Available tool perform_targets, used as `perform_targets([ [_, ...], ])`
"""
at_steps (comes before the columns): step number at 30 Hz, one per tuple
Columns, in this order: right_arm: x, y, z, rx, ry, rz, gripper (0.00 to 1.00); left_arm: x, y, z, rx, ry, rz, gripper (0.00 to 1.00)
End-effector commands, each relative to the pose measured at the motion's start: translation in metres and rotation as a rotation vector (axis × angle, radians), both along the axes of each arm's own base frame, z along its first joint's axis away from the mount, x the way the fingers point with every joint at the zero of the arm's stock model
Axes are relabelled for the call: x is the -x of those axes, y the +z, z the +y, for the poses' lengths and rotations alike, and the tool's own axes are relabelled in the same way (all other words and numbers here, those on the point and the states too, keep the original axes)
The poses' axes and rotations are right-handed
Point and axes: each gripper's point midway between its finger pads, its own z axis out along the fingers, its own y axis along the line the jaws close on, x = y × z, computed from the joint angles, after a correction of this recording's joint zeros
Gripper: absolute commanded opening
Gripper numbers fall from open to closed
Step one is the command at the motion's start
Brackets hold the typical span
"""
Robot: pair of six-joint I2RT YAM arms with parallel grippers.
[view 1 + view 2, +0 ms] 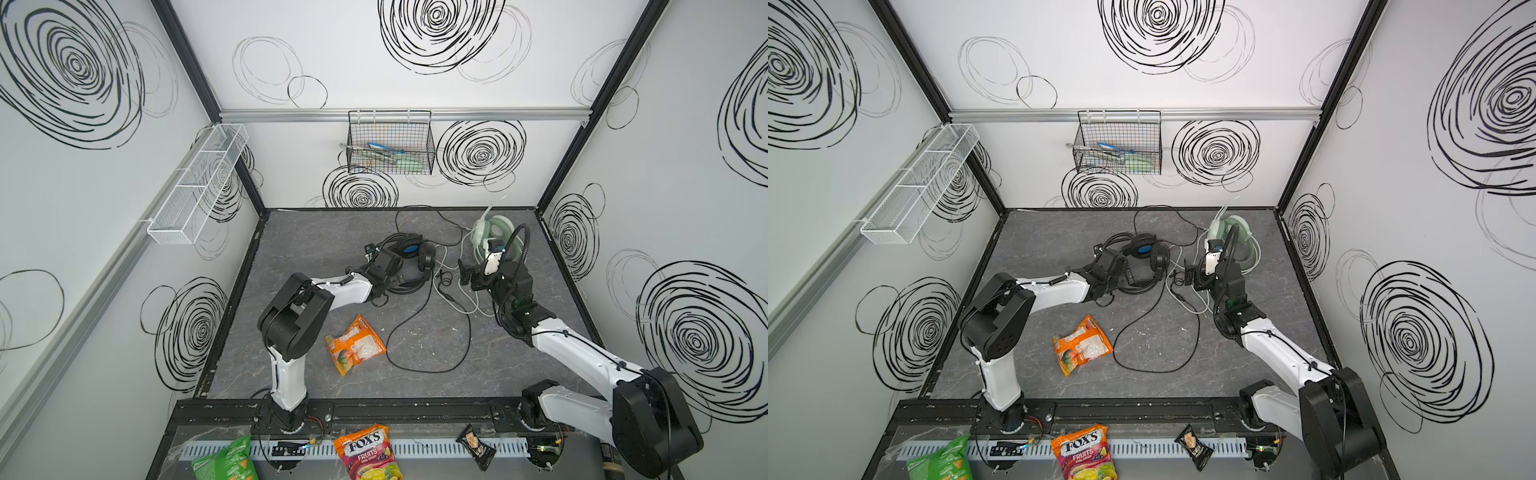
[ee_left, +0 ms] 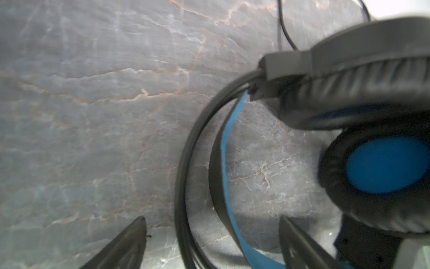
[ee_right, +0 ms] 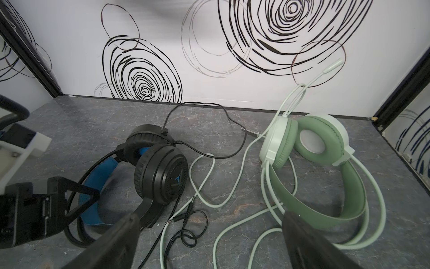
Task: Wrap the headphones
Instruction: 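Lower the left gripper onto the black headset's headband, then close the left gripper on the black headset's headband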
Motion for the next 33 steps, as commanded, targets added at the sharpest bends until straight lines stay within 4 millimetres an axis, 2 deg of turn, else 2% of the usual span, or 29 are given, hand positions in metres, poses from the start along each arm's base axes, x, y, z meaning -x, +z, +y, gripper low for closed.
perform_targets([
  [1, 0.001, 0.013, -0.002, -0.033, -0.005, -0.042, 0.99, -0.006, 0.001, -0.003, -0.054, -0.023, -0.008, 0.69],
  [4, 0.001, 0.014, -0.005, -0.041, -0.013, -0.049, 0.99, -0.006, 0.003, 0.004, -0.112, -0.05, -0.014, 0.55],
  [8, 0.001, 0.014, -0.006, -0.044, -0.014, -0.048, 0.99, -0.007, 0.0, 0.013, -0.155, -0.085, 0.002, 0.44],
  [10, 0.001, 0.014, -0.008, -0.044, -0.021, -0.047, 0.99, -0.009, -0.001, 0.021, -0.176, -0.091, 0.006, 0.33],
  [16, 0.003, 0.017, -0.01, -0.05, -0.024, -0.066, 0.98, -0.022, -0.007, 0.044, -0.247, -0.158, 0.057, 0.15],
  [18, 0.003, 0.017, -0.01, -0.049, -0.024, -0.067, 0.98, -0.027, -0.003, 0.056, -0.291, -0.163, 0.053, 0.04],
  [20, 0.003, 0.016, -0.009, -0.048, -0.022, -0.061, 0.98, -0.033, 0.006, 0.063, -0.308, -0.168, 0.013, 0.04],
  [23, 0.003, 0.016, -0.009, -0.049, -0.02, -0.06, 0.98, -0.044, 0.018, 0.069, -0.338, -0.207, -0.055, 0.1],
  [27, 0.004, 0.017, -0.01, -0.049, -0.023, -0.064, 0.97, -0.053, 0.016, 0.082, -0.374, -0.213, -0.033, 0.15],
  [28, 0.004, 0.017, -0.01, -0.048, -0.025, -0.064, 0.97, -0.054, 0.016, 0.083, -0.378, -0.211, -0.028, 0.21],
  [31, 0.004, 0.017, -0.01, -0.047, -0.025, -0.066, 0.97, -0.053, 0.021, 0.086, -0.357, -0.178, -0.017, 0.53],
  [33, 0.004, 0.018, -0.01, -0.049, -0.024, -0.068, 0.97, -0.05, 0.026, 0.081, -0.306, -0.158, -0.019, 0.79],
])
